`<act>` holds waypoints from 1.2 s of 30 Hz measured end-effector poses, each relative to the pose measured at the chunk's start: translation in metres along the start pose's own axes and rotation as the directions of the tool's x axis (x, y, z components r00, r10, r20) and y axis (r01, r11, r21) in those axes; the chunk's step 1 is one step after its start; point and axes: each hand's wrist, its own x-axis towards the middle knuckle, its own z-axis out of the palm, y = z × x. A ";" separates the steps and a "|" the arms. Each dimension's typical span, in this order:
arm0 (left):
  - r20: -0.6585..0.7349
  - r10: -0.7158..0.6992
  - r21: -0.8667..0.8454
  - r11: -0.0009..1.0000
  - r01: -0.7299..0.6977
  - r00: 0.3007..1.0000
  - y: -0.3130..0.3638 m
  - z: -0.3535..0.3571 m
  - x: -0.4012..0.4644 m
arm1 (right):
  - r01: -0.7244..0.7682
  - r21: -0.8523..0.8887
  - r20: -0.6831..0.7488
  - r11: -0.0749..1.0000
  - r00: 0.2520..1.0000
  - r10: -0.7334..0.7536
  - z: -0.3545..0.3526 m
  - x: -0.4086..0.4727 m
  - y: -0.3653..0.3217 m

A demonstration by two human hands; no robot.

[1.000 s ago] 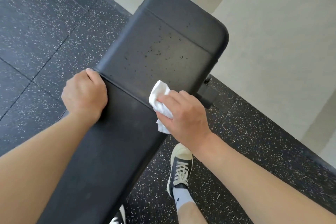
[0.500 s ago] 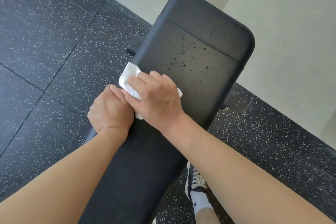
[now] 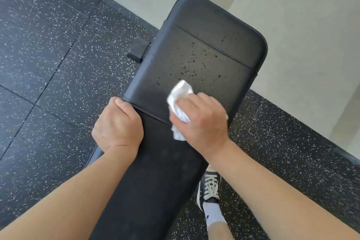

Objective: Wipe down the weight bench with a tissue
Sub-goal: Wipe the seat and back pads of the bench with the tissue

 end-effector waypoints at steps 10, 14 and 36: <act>0.011 -0.041 0.026 0.999 0.040 0.999 0.002 0.001 0.001 | -0.019 0.177 0.040 0.984 0.999 0.012 0.038 0.066 -0.058; -0.013 -0.003 0.008 1.000 0.003 1.000 0.001 0.000 -0.001 | 0.086 0.117 0.115 0.989 0.988 -0.099 0.001 0.017 -0.014; -0.035 -0.025 0.000 1.000 0.025 0.999 0.001 0.003 0.000 | -0.001 0.195 0.094 0.981 0.995 -0.018 0.023 0.028 -0.042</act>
